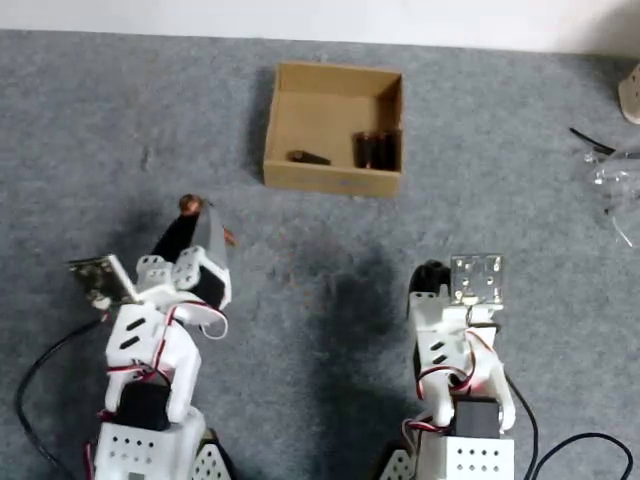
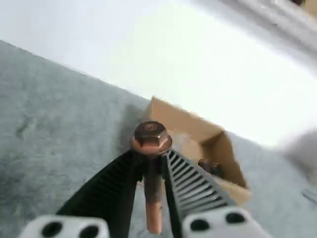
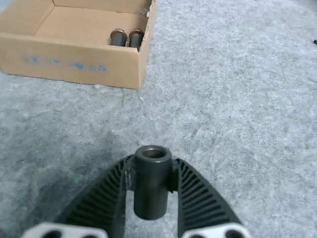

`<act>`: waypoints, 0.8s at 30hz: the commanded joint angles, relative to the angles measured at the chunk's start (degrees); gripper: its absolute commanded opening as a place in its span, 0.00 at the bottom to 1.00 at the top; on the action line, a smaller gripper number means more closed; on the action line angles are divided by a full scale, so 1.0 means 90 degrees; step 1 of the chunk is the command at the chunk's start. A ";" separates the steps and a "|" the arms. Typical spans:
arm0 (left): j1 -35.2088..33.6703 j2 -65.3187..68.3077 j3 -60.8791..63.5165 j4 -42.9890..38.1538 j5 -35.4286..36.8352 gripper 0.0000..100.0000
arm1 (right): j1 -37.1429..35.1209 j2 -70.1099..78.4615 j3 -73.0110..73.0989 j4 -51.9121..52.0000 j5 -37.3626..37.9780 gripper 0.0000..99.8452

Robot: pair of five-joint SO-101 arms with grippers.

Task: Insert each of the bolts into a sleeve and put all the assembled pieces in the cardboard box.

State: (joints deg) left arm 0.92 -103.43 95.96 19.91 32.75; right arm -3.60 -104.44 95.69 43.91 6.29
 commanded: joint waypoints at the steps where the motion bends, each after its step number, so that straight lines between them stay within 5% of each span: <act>1: -0.0249 -0.0093 -0.0054 -0.0303 0.0361 0.01 | -0.0415 -0.0093 0.0464 -0.0024 0.0078 0.00; 7: 0.0190 -0.0093 -0.0640 -0.0801 0.0410 0.01 | -0.1968 -0.0103 0.0034 -0.0220 0.0107 0.00; 18: 0.1158 -0.0093 -0.1050 -0.0166 0.0889 0.01 | -0.3355 -0.0103 -0.0777 -0.0259 0.0127 0.00; 24: 0.1118 -0.0093 -0.1753 0.1543 0.1426 0.01 | -0.4313 -0.0103 -0.0786 -0.0317 0.1094 0.00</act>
State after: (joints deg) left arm 10.07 -103.52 86.20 27.74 44.53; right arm -37.36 -104.44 91.91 43.74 11.82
